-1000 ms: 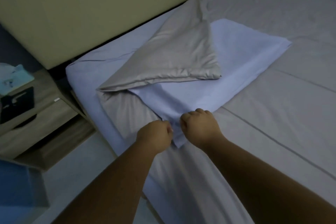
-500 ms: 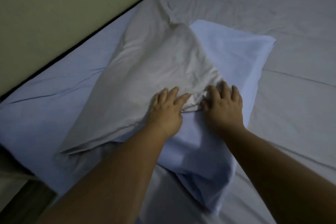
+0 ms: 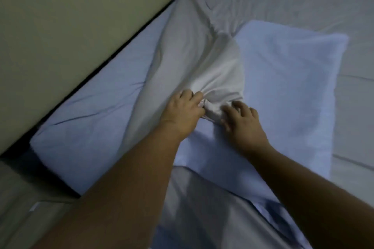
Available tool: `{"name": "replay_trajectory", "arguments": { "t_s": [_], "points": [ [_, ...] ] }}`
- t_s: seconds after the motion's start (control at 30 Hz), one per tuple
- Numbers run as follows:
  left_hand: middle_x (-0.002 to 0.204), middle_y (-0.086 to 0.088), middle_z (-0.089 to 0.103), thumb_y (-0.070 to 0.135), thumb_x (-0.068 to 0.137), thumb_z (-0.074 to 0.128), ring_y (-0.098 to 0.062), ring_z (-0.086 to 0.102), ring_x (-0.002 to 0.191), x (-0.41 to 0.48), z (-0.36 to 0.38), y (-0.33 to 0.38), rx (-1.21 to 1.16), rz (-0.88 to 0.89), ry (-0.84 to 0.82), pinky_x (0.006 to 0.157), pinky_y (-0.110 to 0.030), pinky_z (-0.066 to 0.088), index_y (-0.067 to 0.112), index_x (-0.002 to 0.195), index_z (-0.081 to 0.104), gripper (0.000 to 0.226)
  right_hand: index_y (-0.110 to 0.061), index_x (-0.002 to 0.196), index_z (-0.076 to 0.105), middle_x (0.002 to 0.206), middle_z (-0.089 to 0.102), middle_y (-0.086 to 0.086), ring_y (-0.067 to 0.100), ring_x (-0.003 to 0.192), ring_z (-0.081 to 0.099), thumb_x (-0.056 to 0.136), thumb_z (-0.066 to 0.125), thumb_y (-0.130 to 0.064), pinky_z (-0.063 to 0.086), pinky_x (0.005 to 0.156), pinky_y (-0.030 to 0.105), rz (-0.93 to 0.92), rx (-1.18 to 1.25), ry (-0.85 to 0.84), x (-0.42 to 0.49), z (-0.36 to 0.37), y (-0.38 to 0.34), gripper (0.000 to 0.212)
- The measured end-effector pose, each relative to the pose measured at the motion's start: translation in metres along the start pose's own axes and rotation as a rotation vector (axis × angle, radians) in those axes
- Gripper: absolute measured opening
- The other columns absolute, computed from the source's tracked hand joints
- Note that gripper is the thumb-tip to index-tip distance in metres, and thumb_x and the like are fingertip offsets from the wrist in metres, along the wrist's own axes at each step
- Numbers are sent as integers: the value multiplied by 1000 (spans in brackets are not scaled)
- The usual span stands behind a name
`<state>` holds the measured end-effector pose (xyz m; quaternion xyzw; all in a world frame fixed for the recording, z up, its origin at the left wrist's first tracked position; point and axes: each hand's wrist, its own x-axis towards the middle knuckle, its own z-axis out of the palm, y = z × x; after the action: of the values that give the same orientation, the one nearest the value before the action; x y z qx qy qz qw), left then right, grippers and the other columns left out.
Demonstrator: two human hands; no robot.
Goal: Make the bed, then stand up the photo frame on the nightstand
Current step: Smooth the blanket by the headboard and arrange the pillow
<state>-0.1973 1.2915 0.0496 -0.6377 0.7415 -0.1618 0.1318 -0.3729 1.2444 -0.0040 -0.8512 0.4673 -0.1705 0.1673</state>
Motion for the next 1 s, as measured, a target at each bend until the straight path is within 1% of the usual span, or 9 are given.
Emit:
{"name": "replay_trajectory", "arguments": {
  "t_s": [0.1, 0.27, 0.37, 0.47, 0.57, 0.67, 0.77, 0.87, 1.0],
  "points": [
    [84, 1, 67, 22, 65, 39, -24, 48, 79, -22, 8, -69, 72, -32, -8, 63, -31, 29, 21, 57, 70, 33, -9, 128, 54, 130, 52, 23, 46, 102, 54, 85, 51, -34, 47, 88, 48, -76, 37, -37, 18, 19, -55, 50],
    [84, -1, 71, 20, 69, 40, -25, 64, 69, -79, 59, -199, 122, -167, -58, 58, -25, 43, 18, 56, 72, 34, -4, 138, 43, 138, 47, 22, 42, 120, 46, 94, 48, -31, 40, 100, 46, -61, 82, 5, 76, 71, -159, 52],
    [86, -3, 70, 22, 72, 41, -27, 64, 70, -139, 106, -286, 141, -290, -118, 57, -27, 46, 19, 57, 70, 32, 1, 135, 45, 133, 50, 28, 47, 117, 49, 93, 47, -27, 40, 100, 50, -28, 95, 40, 111, 123, -226, 50],
    [88, -9, 67, 27, 74, 42, -31, 61, 67, -211, 152, -355, 53, -444, -76, 53, -32, 46, 20, 67, 71, 31, -5, 142, 35, 145, 39, 20, 38, 130, 37, 97, 46, -25, 30, 109, 43, -3, 106, -45, 133, 168, -294, 51],
    [103, -16, 58, 22, 84, 35, -36, 57, 83, -265, 194, -384, -186, -652, -98, 64, -40, 47, 22, 101, 68, 37, -4, 141, 38, 144, 41, 22, 39, 129, 39, 96, 44, -22, 31, 108, 43, -59, 98, -113, 140, 216, -343, 49],
    [110, -14, 51, 32, 93, 44, -35, 55, 95, -296, 252, -381, -553, -965, -186, 79, -40, 45, 14, 112, 51, 27, -1, 135, 46, 137, 49, 26, 43, 122, 49, 90, 38, -28, 39, 103, 48, -192, 28, -196, 138, 267, -367, 53],
    [130, -18, 46, 15, 90, 46, -40, 55, 111, -311, 301, -366, -878, -1304, -283, 93, -46, 47, 14, 129, 36, 41, -18, 148, 26, 156, 23, 9, 28, 143, 21, 98, 33, -39, 17, 116, 37, -249, -64, -327, 133, 305, -383, 55],
    [123, -19, 54, 21, 88, 54, -40, 58, 108, -316, 324, -364, -1184, -1776, -151, 91, -44, 50, 4, 127, 34, 47, -21, 149, 19, 159, 14, 5, 23, 146, 10, 97, 20, -49, 4, 118, 35, -297, -144, -371, 121, 335, -391, 60],
    [125, -7, 58, 45, 63, 62, -31, 59, 109, -308, 330, -364, -1480, -1821, 144, 98, -47, 48, 17, 133, 42, 78, -13, 145, 33, 153, 30, 11, 28, 143, 24, 89, 15, -48, 5, 116, 38, -273, -186, -300, 109, 353, -400, 69]
  ]
}}
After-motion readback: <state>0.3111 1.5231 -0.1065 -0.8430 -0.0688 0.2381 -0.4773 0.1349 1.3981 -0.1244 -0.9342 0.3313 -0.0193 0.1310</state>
